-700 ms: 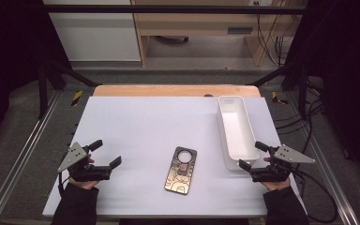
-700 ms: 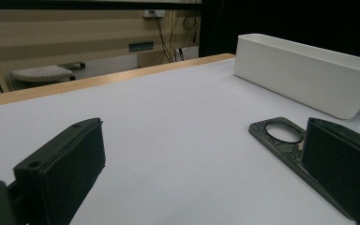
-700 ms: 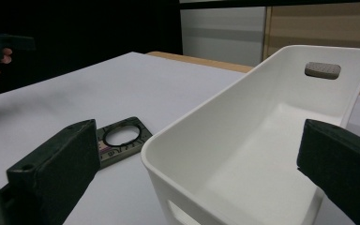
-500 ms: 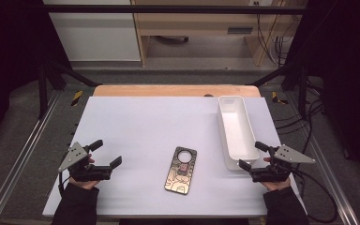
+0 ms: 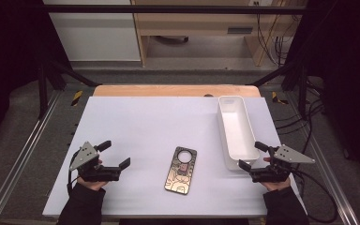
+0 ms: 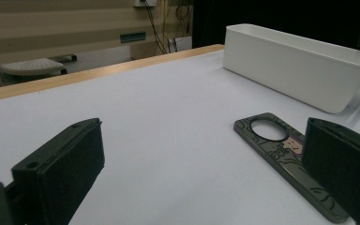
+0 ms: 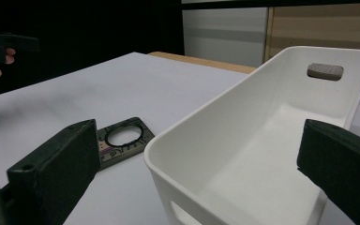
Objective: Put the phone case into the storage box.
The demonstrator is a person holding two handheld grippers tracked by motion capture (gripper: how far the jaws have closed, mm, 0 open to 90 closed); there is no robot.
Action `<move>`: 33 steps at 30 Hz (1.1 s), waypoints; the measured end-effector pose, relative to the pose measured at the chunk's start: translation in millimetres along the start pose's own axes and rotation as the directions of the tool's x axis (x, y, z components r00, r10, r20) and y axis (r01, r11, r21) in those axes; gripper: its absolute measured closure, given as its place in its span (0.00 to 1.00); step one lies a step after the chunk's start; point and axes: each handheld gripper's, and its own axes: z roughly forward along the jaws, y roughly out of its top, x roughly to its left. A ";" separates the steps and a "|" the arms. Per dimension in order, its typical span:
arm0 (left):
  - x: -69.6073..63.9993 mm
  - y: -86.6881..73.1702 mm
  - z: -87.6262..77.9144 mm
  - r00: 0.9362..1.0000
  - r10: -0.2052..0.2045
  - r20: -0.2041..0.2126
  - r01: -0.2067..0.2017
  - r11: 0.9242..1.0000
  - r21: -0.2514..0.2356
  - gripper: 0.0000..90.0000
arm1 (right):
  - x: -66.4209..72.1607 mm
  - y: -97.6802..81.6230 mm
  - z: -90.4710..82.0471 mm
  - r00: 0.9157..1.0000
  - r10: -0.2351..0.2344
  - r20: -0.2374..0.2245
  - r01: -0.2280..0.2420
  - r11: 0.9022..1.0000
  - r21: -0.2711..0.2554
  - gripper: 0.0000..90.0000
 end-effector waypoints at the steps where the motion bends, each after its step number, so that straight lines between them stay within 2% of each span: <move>1: -3.8 0.2 3.6 1.000 0.003 0.003 -0.003 1.000 0.011 0.00 | 0.0 0.0 0.0 1.000 0.000 0.000 0.000 1.000 0.000 0.00; 7: -12.7 1.0 11.9 1.000 0.011 0.010 -0.011 0.999 0.038 0.00 | 0.0 0.0 0.0 1.000 -0.002 -0.001 0.002 1.000 0.001 0.00; 19: -35.0 8.1 27.9 1.000 -0.001 0.018 0.000 0.996 0.089 0.00 | 0.3 -0.1 0.3 1.000 -0.003 -0.003 0.003 1.000 0.004 0.00; 24: -45.0 11.8 34.9 1.000 -0.009 0.019 0.007 0.994 0.109 0.00 | 0.4 -0.2 0.3 1.000 -0.004 -0.003 0.004 1.000 0.003 0.00; 33: -61.9 16.5 49.8 1.000 0.007 0.015 -0.009 0.988 0.154 0.00 | 0.1 0.1 -0.3 1.000 -0.004 -0.001 0.004 1.000 0.001 0.00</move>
